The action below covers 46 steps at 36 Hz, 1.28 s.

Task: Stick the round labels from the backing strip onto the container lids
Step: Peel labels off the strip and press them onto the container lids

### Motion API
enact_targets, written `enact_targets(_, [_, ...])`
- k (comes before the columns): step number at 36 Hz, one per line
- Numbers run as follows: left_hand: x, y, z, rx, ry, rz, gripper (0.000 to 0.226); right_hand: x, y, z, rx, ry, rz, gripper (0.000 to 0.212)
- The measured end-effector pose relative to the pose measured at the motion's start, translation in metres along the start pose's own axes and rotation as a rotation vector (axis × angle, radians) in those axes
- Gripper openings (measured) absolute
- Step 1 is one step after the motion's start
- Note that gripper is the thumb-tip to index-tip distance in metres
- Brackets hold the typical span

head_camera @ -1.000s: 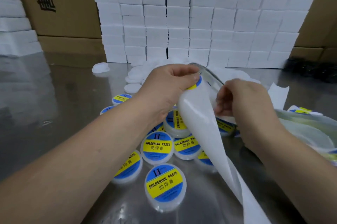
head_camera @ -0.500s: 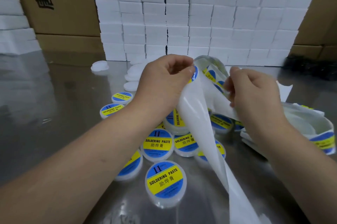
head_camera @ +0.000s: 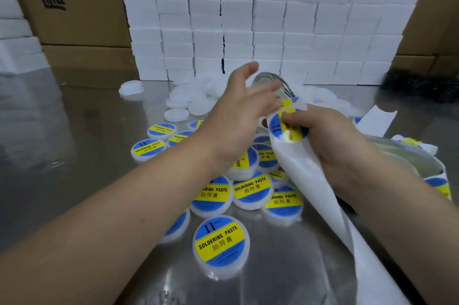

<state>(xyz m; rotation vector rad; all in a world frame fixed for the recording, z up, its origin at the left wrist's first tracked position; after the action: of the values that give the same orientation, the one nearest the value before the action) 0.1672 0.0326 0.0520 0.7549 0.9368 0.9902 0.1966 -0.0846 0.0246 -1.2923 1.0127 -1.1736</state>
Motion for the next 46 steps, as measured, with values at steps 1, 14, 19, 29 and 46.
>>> enact_targets(1, [0.002, 0.003, 0.004, 0.004, 0.039, -0.003, 0.034, 0.001, 0.001, 0.002, 0.037, 0.075, -0.041, 0.012])
enact_targets(14, [0.107, -0.001, 0.080, 0.129, 0.434, 0.866, 0.027, 0.036, 0.002, 0.013, 0.305, 0.718, -0.606, 0.011])
enact_targets(19, [0.120, -0.022, 0.095, 0.351, 0.184, 1.359, 0.037, 0.028, 0.005, 0.015, 0.258, 0.623, -0.752, 0.032])
enact_targets(29, [0.138, -0.045, 0.117, 0.545, 0.045, 1.660, 0.041, 0.020, 0.010, 0.015, 0.228, 0.532, -0.759, 0.029])
enact_targets(46, [0.092, -0.009, 0.111, -0.037, 0.527, 0.717, 0.022, 0.008, 0.011, 0.011, 0.155, 0.226, -0.449, 0.027])
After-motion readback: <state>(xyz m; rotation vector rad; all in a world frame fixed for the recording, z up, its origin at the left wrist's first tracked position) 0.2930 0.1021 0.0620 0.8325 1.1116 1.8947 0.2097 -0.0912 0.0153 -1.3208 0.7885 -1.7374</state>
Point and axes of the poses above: each hand's wrist, its own z-axis towards the middle knuckle, its own x-axis out of the back of the hand, y = z × x, the point moved 3 cm from there along z, towards the middle knuckle, and after that the axes turned 15 degrees about -z, right-handed, at the moved point
